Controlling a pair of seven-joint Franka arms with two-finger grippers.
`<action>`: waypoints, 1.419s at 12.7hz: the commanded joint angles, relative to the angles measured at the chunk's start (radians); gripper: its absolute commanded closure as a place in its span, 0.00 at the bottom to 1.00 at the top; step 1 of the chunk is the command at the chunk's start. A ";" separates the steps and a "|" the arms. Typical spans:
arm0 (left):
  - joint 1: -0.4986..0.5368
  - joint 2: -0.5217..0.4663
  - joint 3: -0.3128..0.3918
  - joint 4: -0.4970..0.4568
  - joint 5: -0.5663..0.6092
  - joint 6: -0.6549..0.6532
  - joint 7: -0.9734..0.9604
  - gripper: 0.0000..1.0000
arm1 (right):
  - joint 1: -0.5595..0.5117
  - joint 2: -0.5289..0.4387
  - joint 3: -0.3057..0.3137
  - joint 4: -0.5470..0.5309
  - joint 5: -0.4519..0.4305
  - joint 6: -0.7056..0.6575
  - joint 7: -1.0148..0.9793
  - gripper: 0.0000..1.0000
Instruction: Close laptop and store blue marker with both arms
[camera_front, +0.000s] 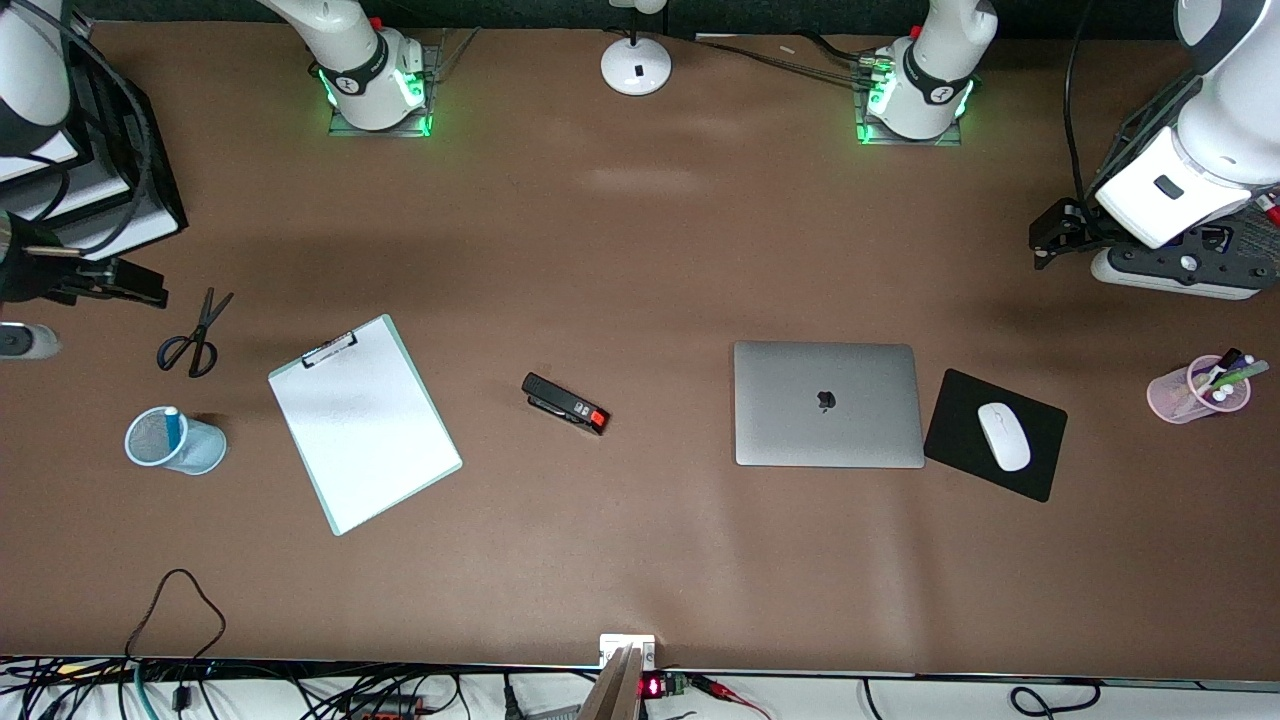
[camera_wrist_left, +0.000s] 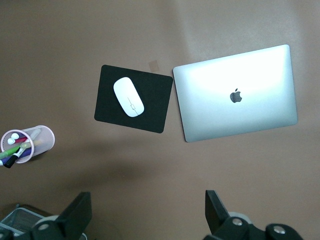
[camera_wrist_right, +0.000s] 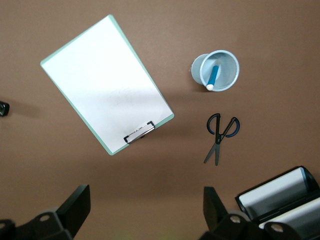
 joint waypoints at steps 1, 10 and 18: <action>0.003 0.013 0.001 0.020 -0.020 -0.007 0.010 0.00 | -0.130 -0.059 0.082 -0.035 0.026 0.016 0.022 0.00; -0.006 0.023 -0.024 0.022 -0.017 -0.049 0.006 0.00 | -0.178 -0.169 0.136 -0.157 0.026 0.083 0.005 0.00; -0.003 0.026 -0.022 0.042 -0.018 -0.049 0.003 0.00 | -0.178 -0.189 0.138 -0.144 0.024 0.097 -0.033 0.00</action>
